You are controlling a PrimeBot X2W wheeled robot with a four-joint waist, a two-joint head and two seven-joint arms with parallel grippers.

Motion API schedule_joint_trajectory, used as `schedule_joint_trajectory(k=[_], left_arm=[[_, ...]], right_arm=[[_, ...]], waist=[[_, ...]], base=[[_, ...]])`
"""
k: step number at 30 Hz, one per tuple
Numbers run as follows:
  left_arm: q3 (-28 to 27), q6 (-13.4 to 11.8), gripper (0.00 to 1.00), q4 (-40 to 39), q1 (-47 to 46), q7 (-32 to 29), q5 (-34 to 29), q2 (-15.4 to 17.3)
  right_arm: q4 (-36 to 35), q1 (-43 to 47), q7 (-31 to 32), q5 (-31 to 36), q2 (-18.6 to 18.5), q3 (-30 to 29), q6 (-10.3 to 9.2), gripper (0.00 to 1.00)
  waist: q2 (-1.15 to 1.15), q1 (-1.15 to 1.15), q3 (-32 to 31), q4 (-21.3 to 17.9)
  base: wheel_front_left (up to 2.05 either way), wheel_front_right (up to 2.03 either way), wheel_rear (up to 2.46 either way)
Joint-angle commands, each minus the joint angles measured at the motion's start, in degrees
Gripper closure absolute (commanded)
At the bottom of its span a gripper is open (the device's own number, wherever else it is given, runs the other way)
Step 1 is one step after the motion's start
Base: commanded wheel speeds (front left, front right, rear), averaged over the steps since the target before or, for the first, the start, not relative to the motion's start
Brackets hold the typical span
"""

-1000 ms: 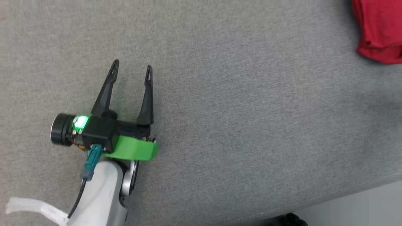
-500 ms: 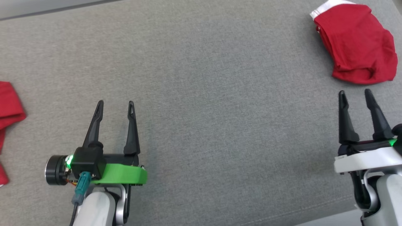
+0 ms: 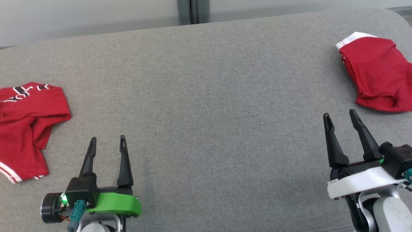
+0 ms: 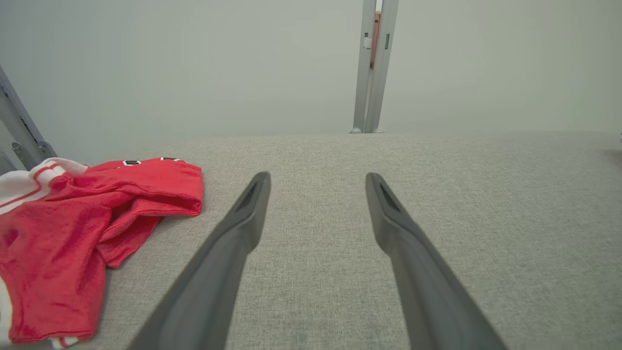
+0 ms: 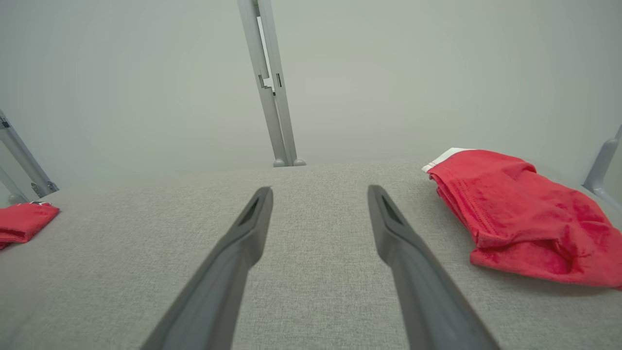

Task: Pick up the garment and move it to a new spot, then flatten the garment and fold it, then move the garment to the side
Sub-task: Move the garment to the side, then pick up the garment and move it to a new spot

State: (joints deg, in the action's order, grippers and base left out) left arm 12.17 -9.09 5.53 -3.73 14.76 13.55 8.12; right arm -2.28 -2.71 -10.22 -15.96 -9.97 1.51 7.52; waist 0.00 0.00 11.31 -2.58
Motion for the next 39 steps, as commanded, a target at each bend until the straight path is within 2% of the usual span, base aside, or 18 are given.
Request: schedule_joint_trajectory(k=[1, 11, 29, 33, 39], left_arm=[[-0.2, 0.1, 0.0, 0.2, 1.3, 0.3, 0.4, 0.6], [0.1, -0.1, 0.0, 0.7, 3.9, 0.1, 1.4, 0.6], [0.8, 0.0, 0.0, 1.5, 3.4, -0.2, 2.1, 1.2], [1.1, 0.1, 0.0, 1.8, 2.4, -0.1, 2.1, 0.8], [0.7, 0.3, 0.0, 2.0, 0.5, 0.2, 2.4, 0.4]], right_arm=[[-0.4, 1.3, 0.4, 0.4, 0.2, 0.1, -0.05, 0.0], [-1.6, 4.8, 2.5, 1.2, 0.8, 0.2, -0.05, 0.0], [-2.6, 6.4, 3.0, 1.7, 1.0, -0.6, -0.05, 0.0], [-3.0, 6.7, 3.0, 2.0, 1.1, -0.7, -0.05, 0.0], [-4.8, 6.3, 3.7, 2.0, 0.5, -0.2, -0.05, 0.0]], waist=[[0.0, 0.0, -2.4, 1.3], [0.0, 0.0, -5.9, 0.9], [0.0, 0.0, -7.1, 1.2], [0.0, 0.0, -6.7, 3.0], [0.0, 0.0, -5.9, 8.5]], base=[[0.0, 0.0, 0.0], [0.0, 0.0, 0.0], [0.0, 0.0, 0.0], [0.0, 0.0, 0.0], [0.0, 0.0, 0.0]])
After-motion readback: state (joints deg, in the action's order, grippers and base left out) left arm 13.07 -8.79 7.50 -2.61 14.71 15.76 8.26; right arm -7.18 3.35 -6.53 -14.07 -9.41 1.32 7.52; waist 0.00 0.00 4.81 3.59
